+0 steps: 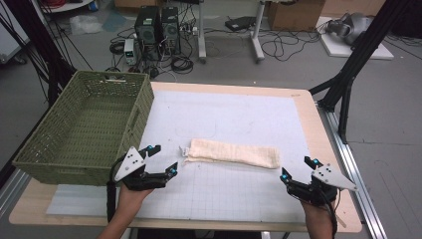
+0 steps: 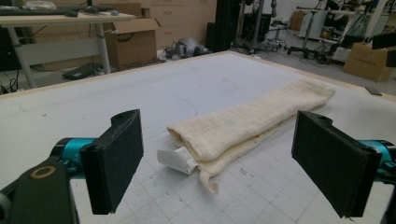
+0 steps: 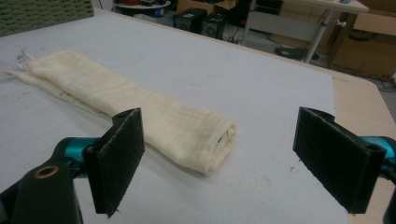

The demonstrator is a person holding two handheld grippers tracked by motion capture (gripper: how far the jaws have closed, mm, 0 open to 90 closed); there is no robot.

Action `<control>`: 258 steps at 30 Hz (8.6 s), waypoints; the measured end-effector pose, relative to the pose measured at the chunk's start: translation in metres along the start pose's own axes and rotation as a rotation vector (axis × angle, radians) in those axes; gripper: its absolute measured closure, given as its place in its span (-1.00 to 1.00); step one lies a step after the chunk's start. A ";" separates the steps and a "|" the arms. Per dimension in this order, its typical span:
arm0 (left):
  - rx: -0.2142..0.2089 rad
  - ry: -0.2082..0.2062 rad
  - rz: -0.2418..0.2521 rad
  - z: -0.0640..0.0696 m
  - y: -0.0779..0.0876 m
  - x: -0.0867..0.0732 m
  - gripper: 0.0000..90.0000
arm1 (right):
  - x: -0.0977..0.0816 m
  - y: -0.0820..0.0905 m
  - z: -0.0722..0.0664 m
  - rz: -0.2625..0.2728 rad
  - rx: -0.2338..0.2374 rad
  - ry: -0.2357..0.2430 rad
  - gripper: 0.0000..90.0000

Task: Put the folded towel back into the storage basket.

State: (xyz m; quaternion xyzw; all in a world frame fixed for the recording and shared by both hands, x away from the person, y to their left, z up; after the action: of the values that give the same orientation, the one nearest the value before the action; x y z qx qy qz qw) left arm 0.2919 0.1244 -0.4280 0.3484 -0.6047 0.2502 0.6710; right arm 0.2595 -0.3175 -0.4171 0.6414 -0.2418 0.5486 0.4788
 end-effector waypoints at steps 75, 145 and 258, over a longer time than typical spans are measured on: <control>-0.098 0.099 -0.223 -0.003 -0.079 0.031 -0.52 | -0.001 -0.006 -0.001 -0.032 0.027 -0.013 -0.66; -0.117 0.072 -0.358 0.005 -0.117 -0.003 0.80 | -0.005 -0.011 0.009 -0.051 0.043 -0.026 -0.66; -0.078 -0.016 0.011 -0.008 0.026 0.051 0.82 | 0.092 -0.110 -0.025 0.128 0.400 0.071 0.79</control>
State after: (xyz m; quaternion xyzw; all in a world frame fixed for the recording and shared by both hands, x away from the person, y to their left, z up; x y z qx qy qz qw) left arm 0.2846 0.1432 -0.3740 0.3206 -0.6212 0.2274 0.6779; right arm 0.3657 -0.2294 -0.3706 0.6871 -0.1513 0.6374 0.3143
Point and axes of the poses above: each handheld gripper's, and its own axes: y roughly backward along the jaws, x roughly out of its top, z roughly to its right, the point moved 4 cm from there along -y, roughly forward along the jaws, and after that the axes turned 5 degrees about x, right-handed, at the moved point
